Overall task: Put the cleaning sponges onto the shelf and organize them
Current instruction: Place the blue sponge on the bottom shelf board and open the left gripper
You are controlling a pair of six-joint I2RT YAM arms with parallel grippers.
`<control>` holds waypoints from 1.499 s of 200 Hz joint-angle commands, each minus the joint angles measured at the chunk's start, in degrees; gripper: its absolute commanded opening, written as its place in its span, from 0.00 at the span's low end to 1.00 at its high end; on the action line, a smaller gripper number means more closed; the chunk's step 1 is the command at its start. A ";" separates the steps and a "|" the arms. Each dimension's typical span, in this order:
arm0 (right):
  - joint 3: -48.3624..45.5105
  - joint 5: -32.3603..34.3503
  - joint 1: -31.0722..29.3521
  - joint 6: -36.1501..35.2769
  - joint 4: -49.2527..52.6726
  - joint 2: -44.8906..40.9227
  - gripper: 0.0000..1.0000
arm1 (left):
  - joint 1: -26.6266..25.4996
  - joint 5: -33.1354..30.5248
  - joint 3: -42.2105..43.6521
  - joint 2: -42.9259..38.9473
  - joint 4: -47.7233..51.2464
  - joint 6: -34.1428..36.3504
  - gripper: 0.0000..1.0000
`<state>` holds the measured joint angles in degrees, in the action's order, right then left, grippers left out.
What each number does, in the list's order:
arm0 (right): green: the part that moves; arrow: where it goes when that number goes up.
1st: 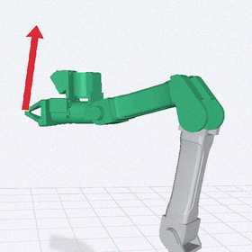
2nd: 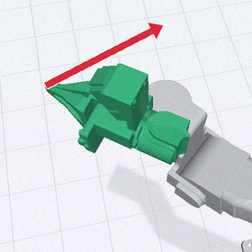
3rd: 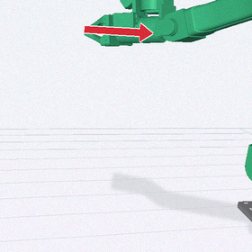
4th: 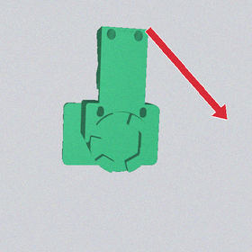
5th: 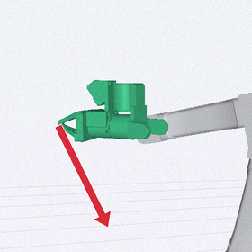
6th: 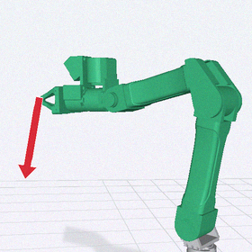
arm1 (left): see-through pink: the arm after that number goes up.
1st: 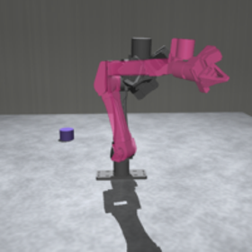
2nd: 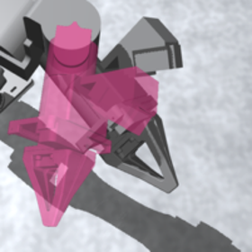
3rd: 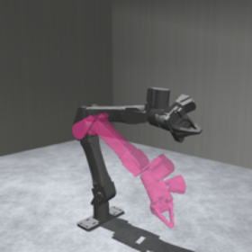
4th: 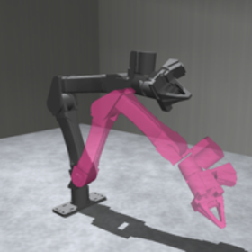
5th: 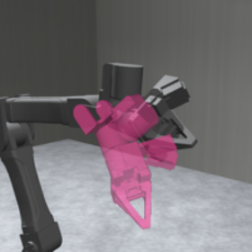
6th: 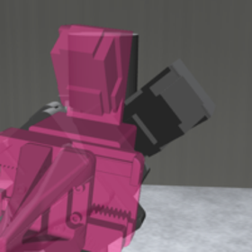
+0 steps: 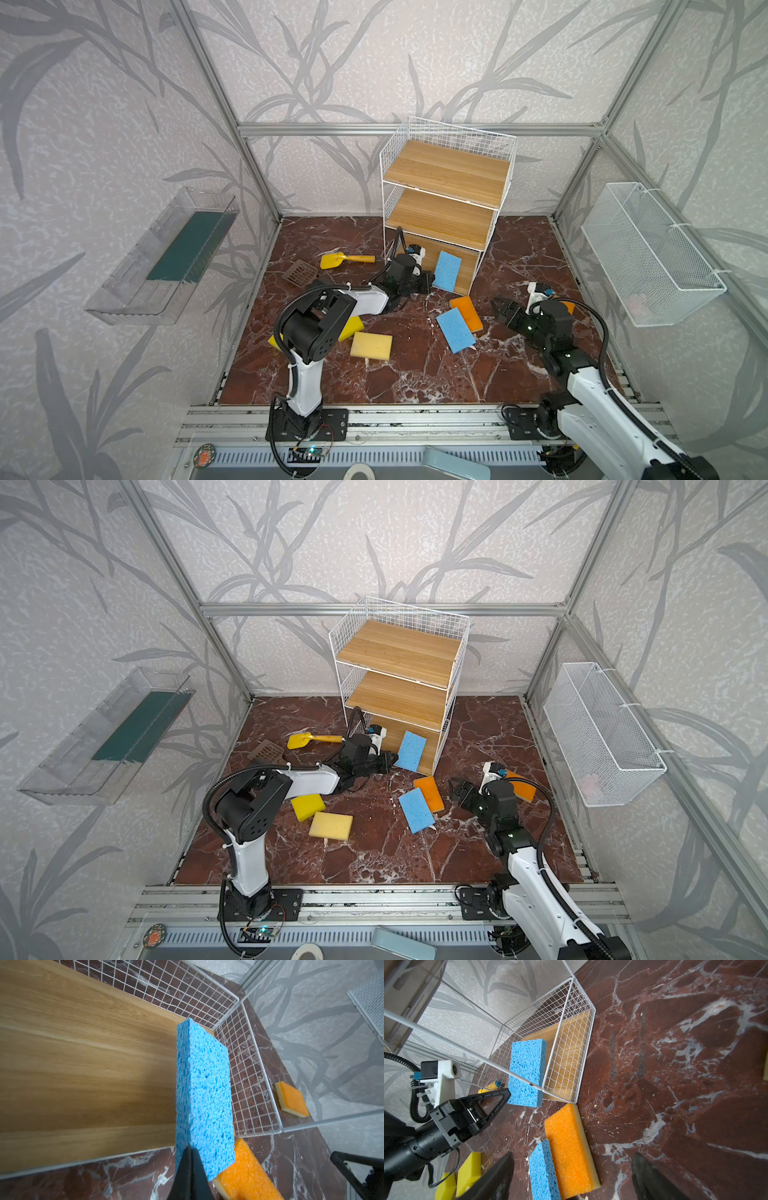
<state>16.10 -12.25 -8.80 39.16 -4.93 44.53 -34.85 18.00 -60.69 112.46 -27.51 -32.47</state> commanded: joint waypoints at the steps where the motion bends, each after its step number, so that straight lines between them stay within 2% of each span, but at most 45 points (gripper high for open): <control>1: 0.86 -0.76 -0.26 -0.75 -1.67 0.42 0.86 | 0.74 3.46 -3.01 2.38 -3.66 -2.15 0.00; 120: 0.69 -0.84 -0.51 -0.90 -2.23 1.41 0.86 | 1.23 10.15 -12.51 12.58 -1.10 -3.47 0.00; 284: 0.51 -0.41 -0.78 -0.96 -2.28 0.82 0.86 | 0.24 12.54 -15.75 15.12 -1.50 -6.51 0.00; 300: 0.51 -0.32 -0.78 -0.92 -2.22 0.74 0.86 | 0.14 12.59 -15.95 15.33 -1.36 -6.64 0.10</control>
<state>16.10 -12.56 -9.23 38.94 -6.15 45.74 -34.20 29.65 -74.46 127.20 -27.42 -38.59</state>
